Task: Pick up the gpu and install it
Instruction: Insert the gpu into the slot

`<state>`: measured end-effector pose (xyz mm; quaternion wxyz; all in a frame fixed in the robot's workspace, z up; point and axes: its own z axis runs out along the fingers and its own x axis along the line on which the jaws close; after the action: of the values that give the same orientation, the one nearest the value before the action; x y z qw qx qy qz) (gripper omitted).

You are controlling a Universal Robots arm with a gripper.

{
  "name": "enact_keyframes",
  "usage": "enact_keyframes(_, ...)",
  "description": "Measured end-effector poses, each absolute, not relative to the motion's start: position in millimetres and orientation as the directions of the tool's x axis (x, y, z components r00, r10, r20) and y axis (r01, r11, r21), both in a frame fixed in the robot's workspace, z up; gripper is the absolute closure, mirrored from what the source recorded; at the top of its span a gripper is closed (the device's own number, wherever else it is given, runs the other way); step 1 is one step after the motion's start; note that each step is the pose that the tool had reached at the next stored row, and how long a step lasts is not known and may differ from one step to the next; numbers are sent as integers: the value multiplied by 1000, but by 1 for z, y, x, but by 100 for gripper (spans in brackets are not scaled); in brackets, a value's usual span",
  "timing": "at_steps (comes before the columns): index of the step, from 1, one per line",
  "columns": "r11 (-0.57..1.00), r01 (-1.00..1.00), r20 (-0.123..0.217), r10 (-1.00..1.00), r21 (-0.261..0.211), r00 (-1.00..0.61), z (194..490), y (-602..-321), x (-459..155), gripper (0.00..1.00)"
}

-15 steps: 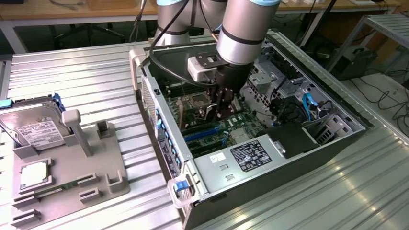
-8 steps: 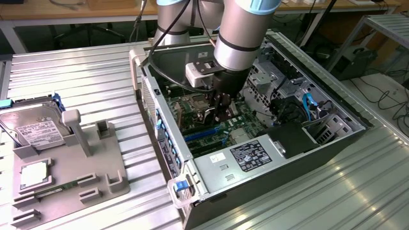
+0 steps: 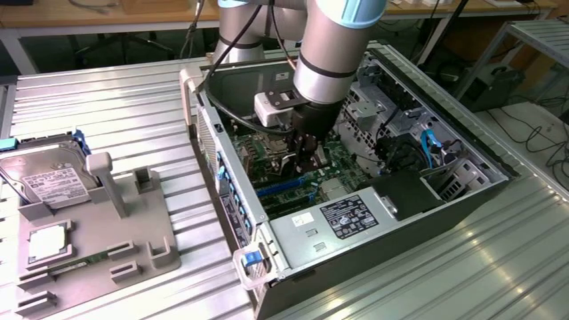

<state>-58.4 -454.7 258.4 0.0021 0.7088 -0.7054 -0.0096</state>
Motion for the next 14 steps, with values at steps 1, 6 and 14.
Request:
enact_keyframes(1,-5,-1000,-11,-1000,17,5,258,-455,-59,72)
enact_keyframes(6,-5,-1000,-11,-1000,16,5,254,-458,-61,72)
enact_keyframes(14,-5,-1000,-11,-1000,17,5,250,-458,-67,72)
